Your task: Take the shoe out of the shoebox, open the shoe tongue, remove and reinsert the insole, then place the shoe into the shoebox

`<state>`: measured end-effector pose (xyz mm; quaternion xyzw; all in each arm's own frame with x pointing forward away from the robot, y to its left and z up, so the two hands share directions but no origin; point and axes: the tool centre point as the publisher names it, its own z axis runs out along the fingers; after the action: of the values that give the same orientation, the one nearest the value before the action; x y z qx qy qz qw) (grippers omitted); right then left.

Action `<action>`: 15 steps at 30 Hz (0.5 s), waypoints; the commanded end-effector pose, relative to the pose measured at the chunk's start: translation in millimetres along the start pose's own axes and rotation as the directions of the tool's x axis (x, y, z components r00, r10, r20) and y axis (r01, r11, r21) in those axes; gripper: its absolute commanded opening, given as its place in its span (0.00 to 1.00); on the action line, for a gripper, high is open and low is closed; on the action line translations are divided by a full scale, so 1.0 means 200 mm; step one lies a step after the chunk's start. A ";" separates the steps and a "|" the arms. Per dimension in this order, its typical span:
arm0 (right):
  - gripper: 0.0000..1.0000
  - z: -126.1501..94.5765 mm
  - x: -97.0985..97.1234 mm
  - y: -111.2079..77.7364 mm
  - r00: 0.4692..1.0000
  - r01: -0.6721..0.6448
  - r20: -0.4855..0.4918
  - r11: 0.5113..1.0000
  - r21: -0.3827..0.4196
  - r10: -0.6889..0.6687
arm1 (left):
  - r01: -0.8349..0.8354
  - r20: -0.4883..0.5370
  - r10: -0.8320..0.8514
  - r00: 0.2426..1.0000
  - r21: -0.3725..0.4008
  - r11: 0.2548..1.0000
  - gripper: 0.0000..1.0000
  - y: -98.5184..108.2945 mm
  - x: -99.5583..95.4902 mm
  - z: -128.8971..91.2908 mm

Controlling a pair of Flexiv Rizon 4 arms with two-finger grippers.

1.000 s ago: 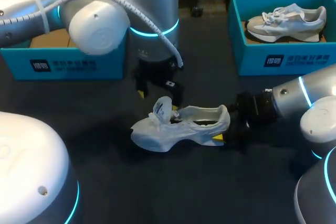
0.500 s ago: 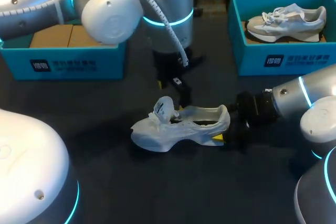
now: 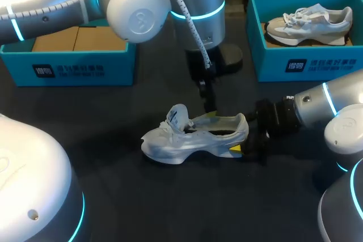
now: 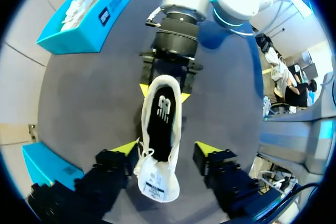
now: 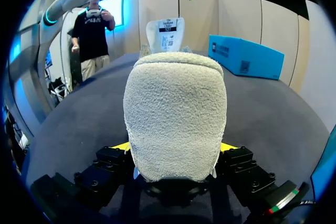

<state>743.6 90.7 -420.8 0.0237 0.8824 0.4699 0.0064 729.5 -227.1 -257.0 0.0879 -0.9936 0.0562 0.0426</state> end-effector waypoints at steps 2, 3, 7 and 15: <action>0.00 0.00 0.00 0.00 1.000 0.000 0.002 1.000 0.003 0.000 | -0.022 -0.003 0.022 1.000 -0.014 1.000 0.00 -0.05 0.01 0.02; 0.00 0.00 0.00 0.00 1.000 0.000 0.002 1.000 0.003 0.000 | -0.022 -0.003 0.022 1.000 -0.014 1.000 0.00 -0.05 0.01 0.02; 0.00 0.00 0.00 0.00 1.000 0.000 0.002 1.000 0.003 0.000 | -0.022 -0.003 0.022 1.000 -0.014 1.000 0.00 -0.05 0.01 0.02; 0.00 0.00 0.00 0.00 1.000 0.000 0.002 1.000 0.003 0.000 | -0.022 -0.003 0.022 1.000 -0.014 1.000 0.00 -0.05 0.01 0.02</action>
<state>743.6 90.7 -420.8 0.0237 0.8824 0.4699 0.0064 728.6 -238.6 -259.3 0.0768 -0.9949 0.0491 0.0440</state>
